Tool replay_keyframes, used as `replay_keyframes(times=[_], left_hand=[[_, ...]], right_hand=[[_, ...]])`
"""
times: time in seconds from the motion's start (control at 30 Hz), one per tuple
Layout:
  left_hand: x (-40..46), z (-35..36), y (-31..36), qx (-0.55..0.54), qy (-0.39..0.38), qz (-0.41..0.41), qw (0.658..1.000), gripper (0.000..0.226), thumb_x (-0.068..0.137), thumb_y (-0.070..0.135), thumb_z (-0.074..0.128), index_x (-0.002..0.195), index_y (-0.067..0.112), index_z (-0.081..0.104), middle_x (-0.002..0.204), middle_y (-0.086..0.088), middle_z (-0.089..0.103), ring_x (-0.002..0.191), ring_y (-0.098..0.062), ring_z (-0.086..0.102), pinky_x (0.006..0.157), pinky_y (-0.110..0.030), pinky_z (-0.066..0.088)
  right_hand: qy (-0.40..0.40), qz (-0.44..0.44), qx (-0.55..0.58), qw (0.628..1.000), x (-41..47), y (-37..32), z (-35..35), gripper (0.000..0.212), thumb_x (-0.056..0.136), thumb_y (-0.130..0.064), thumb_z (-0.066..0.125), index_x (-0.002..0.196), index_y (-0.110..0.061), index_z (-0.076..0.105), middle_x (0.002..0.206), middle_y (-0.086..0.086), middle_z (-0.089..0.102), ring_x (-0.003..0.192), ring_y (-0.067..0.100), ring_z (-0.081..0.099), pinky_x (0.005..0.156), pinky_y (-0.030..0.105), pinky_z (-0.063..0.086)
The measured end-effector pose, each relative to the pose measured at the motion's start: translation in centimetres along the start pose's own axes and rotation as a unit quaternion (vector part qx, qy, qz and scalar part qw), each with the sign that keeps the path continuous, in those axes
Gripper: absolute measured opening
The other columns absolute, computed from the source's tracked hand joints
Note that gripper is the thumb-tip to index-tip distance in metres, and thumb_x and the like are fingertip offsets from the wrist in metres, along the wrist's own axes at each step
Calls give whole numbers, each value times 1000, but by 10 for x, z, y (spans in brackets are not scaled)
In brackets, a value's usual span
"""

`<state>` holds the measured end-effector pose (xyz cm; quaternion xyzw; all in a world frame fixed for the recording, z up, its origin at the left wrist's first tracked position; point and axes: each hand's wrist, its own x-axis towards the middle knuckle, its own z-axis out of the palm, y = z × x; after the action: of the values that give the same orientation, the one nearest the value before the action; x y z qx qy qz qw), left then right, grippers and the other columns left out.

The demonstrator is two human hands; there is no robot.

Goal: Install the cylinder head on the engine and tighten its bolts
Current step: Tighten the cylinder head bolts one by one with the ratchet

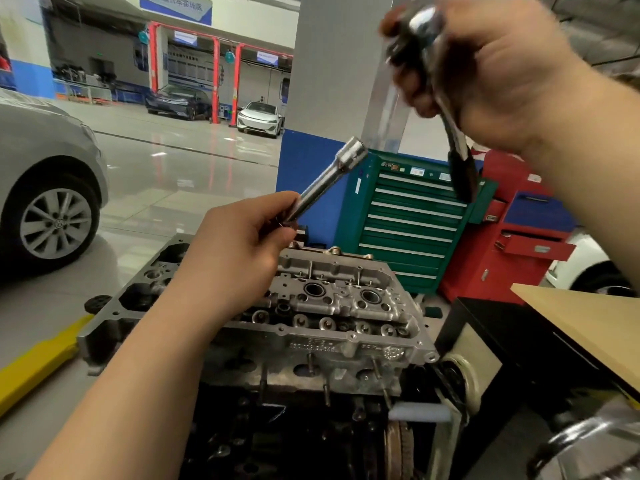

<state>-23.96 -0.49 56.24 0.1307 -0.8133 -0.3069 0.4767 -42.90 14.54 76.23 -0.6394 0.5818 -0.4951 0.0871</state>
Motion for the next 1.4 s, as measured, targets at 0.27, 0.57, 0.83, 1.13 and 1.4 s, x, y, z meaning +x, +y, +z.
replay_keyframes(times=[0.27,0.57,0.83,1.13,1.4], left_hand=[[-3,4,13,-333,54,-68,939,29,102,4,64,123,22,71,104,-4,76,91,-25,77,76,-40,66],[-6,17,18,-316,47,-65,945,31,101,2,65,123,23,71,103,-1,76,90,-24,77,78,-40,66],[-6,24,13,-229,19,-43,972,34,99,4,69,125,26,71,103,7,77,91,-18,77,76,-25,63],[-6,26,11,-168,11,-27,985,36,99,9,70,124,35,69,106,15,76,98,-17,75,87,-44,63],[-4,26,11,-166,24,-29,985,36,98,8,70,120,37,70,105,13,76,95,-16,76,85,-40,65]], right_hand=[[174,175,-93,965,-35,79,-34,26,111,-38,44,107,-22,65,86,10,61,58,18,59,44,29,48],[14,277,-325,904,-110,156,-66,36,97,-26,73,131,-39,69,103,-11,73,72,-8,64,65,10,46],[-15,338,-439,832,-163,246,-76,70,89,-20,83,147,-46,54,145,2,63,126,25,61,97,26,41],[4,374,-457,807,-192,302,-92,59,97,-20,73,148,-42,55,147,9,61,135,33,56,106,34,44],[37,391,-472,789,-198,305,-95,53,100,-21,68,147,-41,56,149,5,60,136,32,55,111,40,47]])
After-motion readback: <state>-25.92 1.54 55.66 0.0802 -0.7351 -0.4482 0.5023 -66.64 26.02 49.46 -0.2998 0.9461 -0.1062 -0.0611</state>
